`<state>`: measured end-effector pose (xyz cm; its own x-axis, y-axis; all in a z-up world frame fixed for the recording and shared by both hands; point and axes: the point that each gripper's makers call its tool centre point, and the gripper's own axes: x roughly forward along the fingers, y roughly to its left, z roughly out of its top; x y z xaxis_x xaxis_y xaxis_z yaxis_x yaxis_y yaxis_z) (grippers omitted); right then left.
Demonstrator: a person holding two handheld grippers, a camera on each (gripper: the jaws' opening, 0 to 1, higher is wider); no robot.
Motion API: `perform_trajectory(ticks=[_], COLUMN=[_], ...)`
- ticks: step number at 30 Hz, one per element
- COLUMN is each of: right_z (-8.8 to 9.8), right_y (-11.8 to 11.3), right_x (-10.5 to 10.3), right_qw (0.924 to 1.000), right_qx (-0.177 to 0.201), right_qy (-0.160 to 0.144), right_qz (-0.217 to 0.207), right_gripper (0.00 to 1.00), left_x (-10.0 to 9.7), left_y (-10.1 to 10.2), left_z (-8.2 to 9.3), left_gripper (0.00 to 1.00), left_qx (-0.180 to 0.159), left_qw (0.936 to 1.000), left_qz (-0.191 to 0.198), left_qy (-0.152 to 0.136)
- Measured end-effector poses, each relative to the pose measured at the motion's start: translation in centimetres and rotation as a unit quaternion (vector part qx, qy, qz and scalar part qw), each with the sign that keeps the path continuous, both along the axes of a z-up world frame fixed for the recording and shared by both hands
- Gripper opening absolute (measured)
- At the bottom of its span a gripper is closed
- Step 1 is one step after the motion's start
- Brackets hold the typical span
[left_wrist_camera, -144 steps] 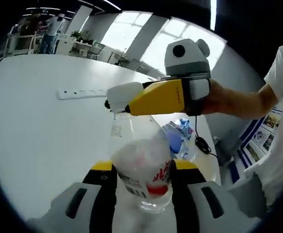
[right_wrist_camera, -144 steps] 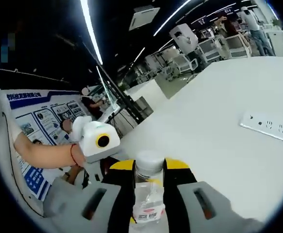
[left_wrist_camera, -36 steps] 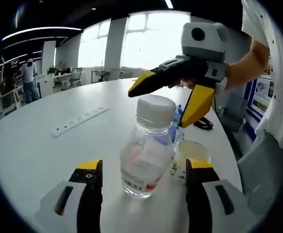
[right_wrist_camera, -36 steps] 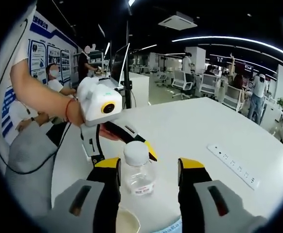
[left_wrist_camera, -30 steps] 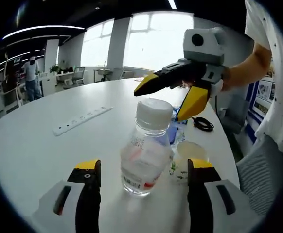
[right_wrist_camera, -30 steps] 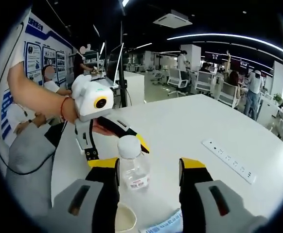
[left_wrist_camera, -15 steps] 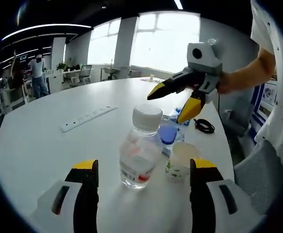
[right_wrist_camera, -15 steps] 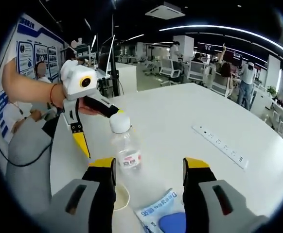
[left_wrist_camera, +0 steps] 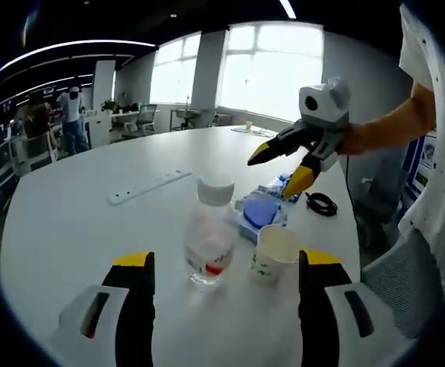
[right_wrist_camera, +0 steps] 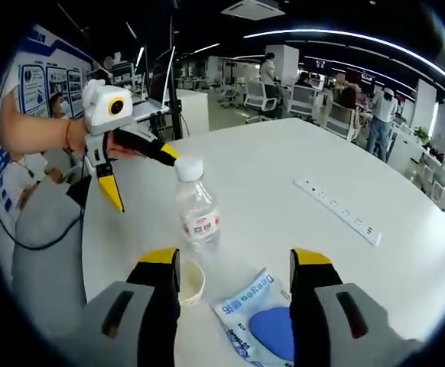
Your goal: Arrange the tabletop items into an orderly group along one side of the table until the central work area is clear of visible clutter.
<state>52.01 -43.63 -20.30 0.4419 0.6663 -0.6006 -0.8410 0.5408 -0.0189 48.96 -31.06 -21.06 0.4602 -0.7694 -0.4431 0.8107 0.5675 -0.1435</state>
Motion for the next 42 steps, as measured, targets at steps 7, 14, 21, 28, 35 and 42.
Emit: perform_trajectory(ticks=[7, 14, 21, 28, 35, 42], right_z=[-1.2, -3.5, -5.6, -7.2, -9.1, -9.2], right_y=[-0.9, -0.8, 0.6, 2.0, 1.7, 1.7], right_x=[-1.0, -2.2, -2.6, -2.5, -2.7, -2.5], right_qw=[0.9995, 0.997, 0.9925, 0.9867, 0.9786, 0.9757], right_qx=[-0.025, -0.045, -0.051, -0.067, -0.1, -0.079], right_qy=[0.02, 0.064, 0.11, 0.146, 0.178, 0.204], right_qz=[-0.001, 0.002, 0.012, 0.025, 0.026, -0.001], right_gripper=[0.54, 0.45, 0.39, 0.26, 0.09, 0.0], left_x=[-1.5, -3.0, -5.1, -7.1, -8.5, -9.0], left_y=[0.7, 1.6, 2.2, 2.8, 3.3, 3.8], left_z=[0.8, 1.6, 1.8, 1.7, 1.7, 1.6], left_gripper=[0.79, 0.8, 0.82, 0.81, 0.8, 0.79], left_qx=[-0.002, 0.0, 0.001, 0.003, -0.001, -0.002], left_qw=[0.9998, 0.9993, 0.9989, 0.9982, 0.9972, 0.9963], left_qz=[0.02, 0.038, 0.047, 0.06, 0.074, 0.086], left_qy=[-0.002, -0.006, -0.001, 0.003, 0.006, 0.011])
